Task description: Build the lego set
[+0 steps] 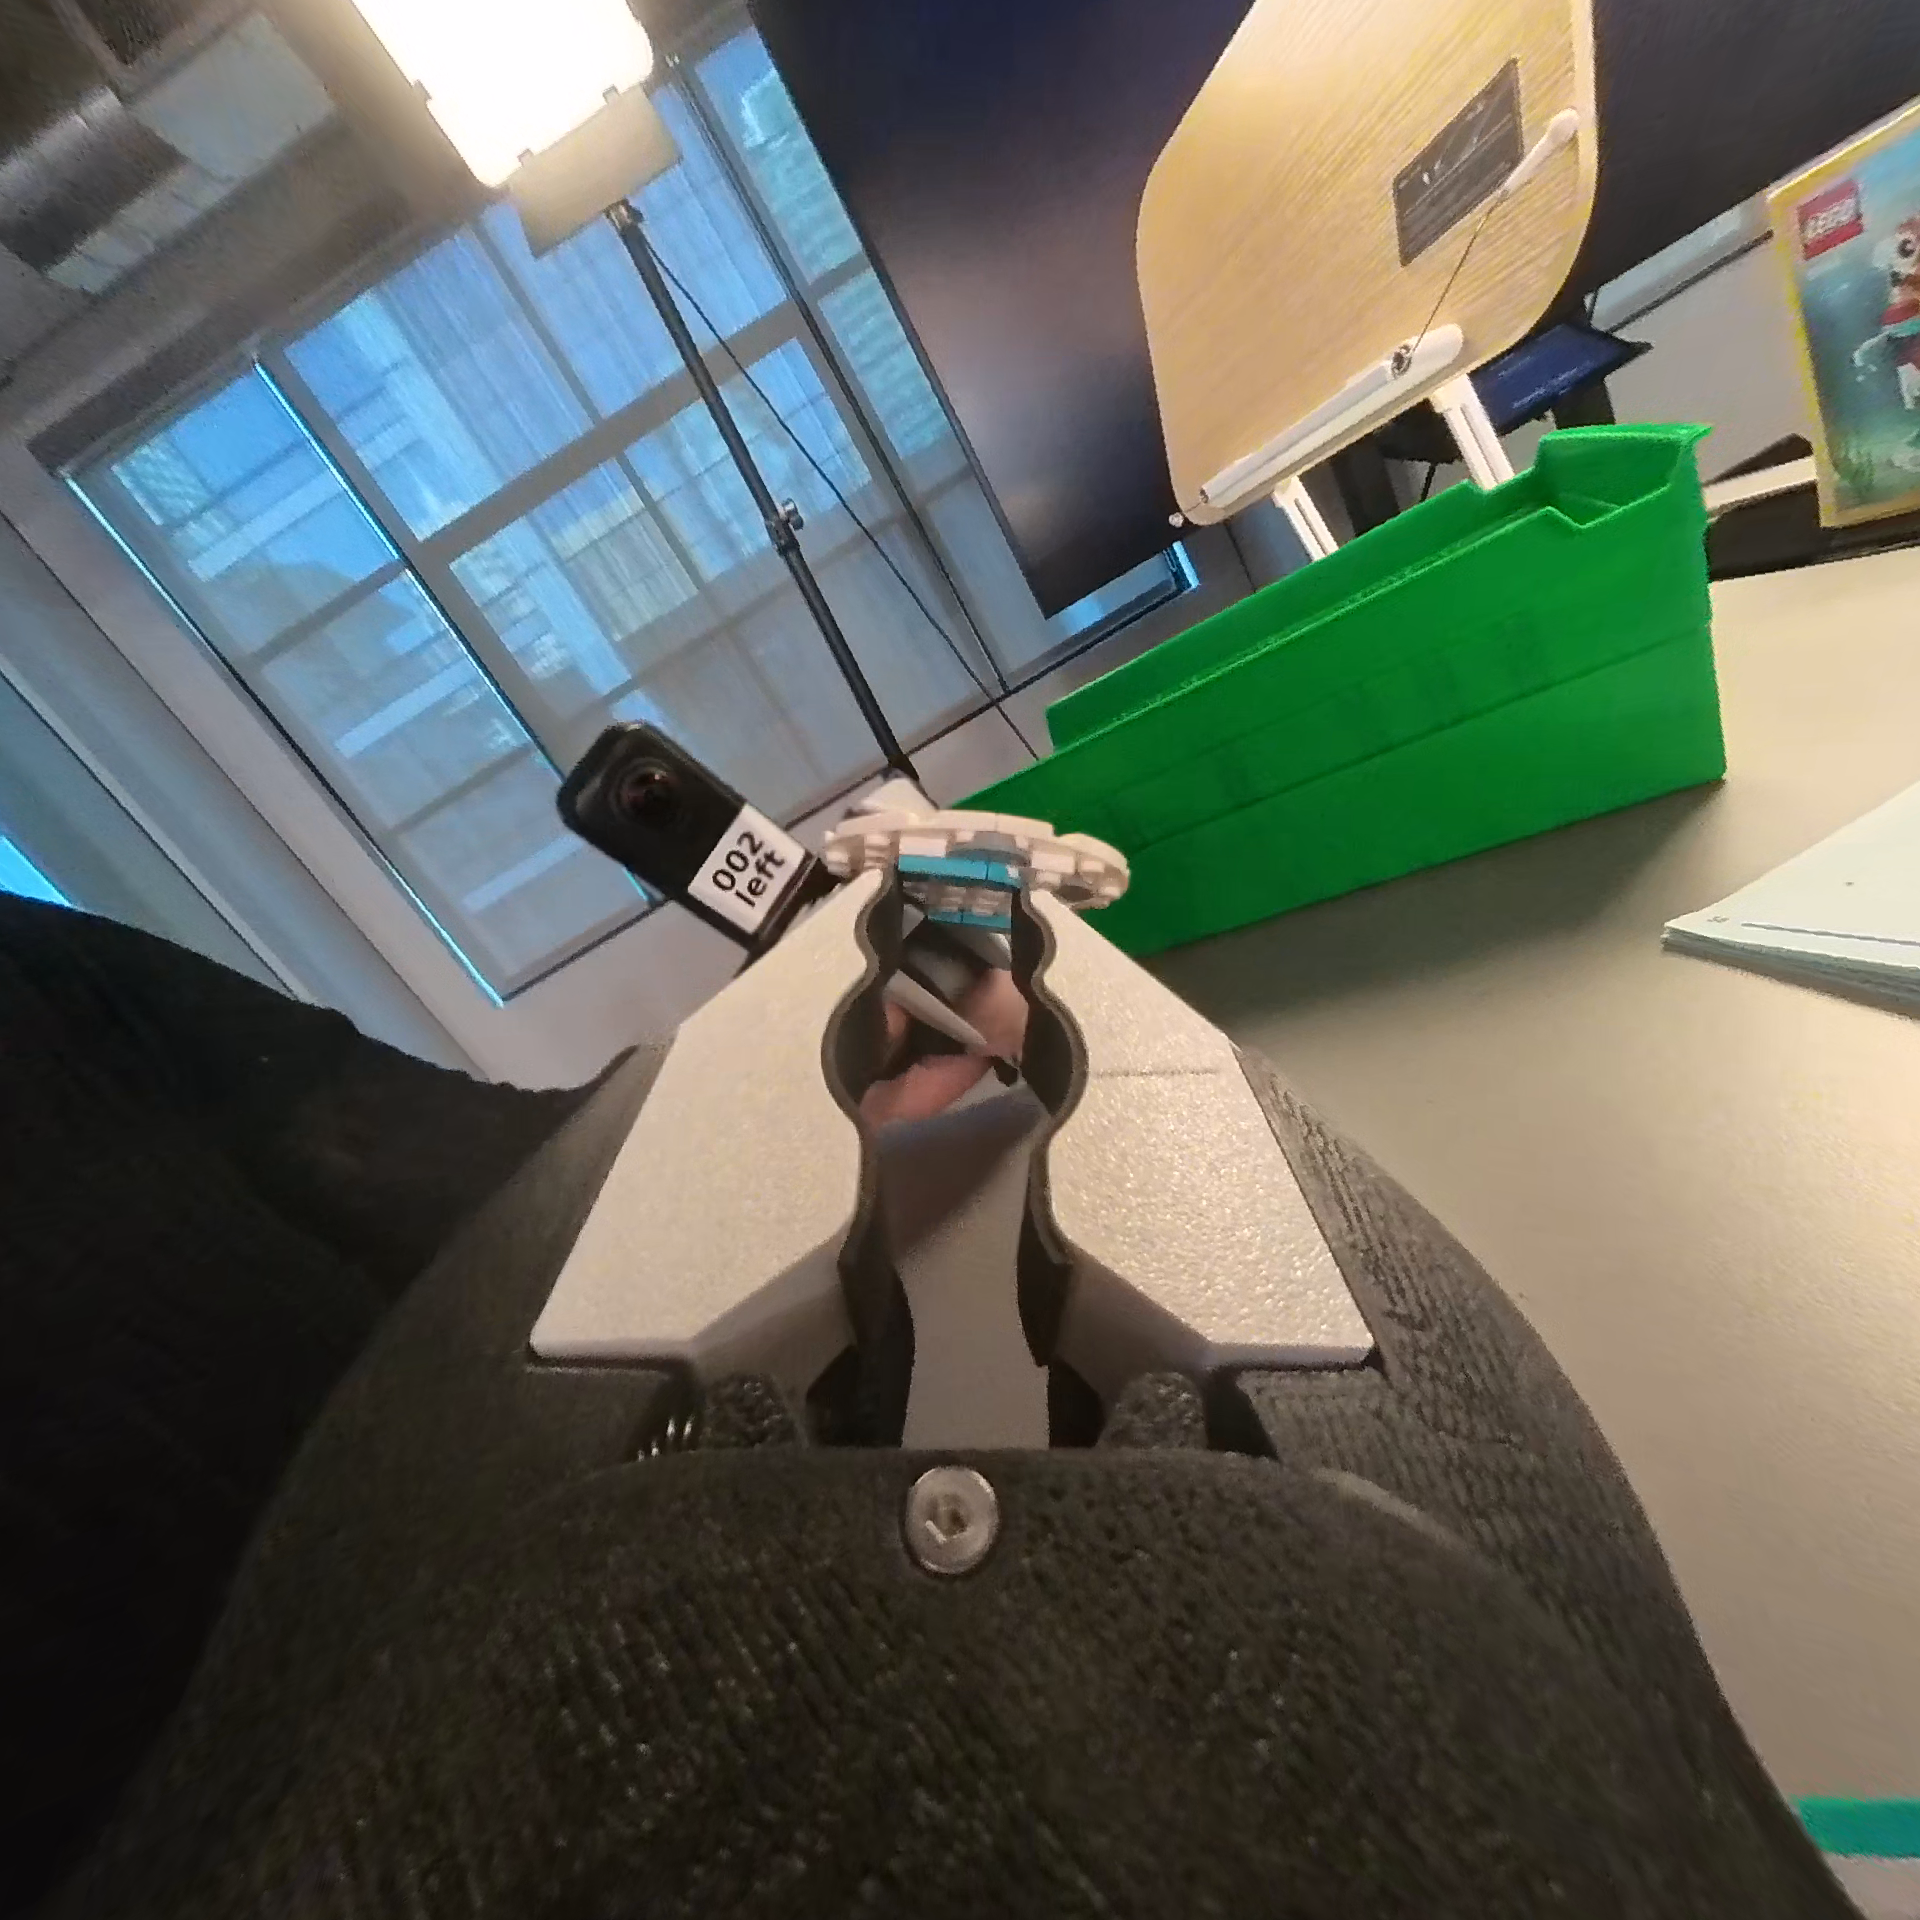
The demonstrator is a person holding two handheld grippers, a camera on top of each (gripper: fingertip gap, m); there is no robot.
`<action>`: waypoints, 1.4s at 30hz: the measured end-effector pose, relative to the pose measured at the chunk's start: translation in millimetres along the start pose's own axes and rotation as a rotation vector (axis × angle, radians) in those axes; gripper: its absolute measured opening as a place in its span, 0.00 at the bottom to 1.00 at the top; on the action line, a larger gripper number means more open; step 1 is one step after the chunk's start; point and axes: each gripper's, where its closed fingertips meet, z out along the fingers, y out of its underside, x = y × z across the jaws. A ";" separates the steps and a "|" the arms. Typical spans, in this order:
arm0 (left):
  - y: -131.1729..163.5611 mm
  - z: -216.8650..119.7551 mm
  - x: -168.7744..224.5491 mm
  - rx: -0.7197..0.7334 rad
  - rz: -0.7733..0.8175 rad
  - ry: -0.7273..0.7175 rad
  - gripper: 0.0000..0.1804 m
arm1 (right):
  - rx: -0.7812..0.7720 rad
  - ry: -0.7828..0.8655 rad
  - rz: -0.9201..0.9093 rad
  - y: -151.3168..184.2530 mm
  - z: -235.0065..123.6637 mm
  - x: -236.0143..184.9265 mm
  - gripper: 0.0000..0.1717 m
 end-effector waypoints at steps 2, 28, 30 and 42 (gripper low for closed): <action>0.9 -1.6 2.2 -0.004 -0.028 0.038 0.03 | -0.041 0.034 -0.035 4.3 -1.6 4.3 0.11; 4.4 -5.1 -3.5 0.002 -0.305 0.105 0.02 | -0.086 0.375 -0.910 2.1 5.0 4.7 0.08; 5.6 -5.1 -3.2 -0.007 -0.318 0.110 0.02 | -0.099 0.404 -0.970 2.9 4.9 5.4 0.07; 18.1 -0.3 -8.0 -0.067 -0.284 0.027 0.02 | -0.129 0.613 -1.166 -6.6 5.5 9.8 0.00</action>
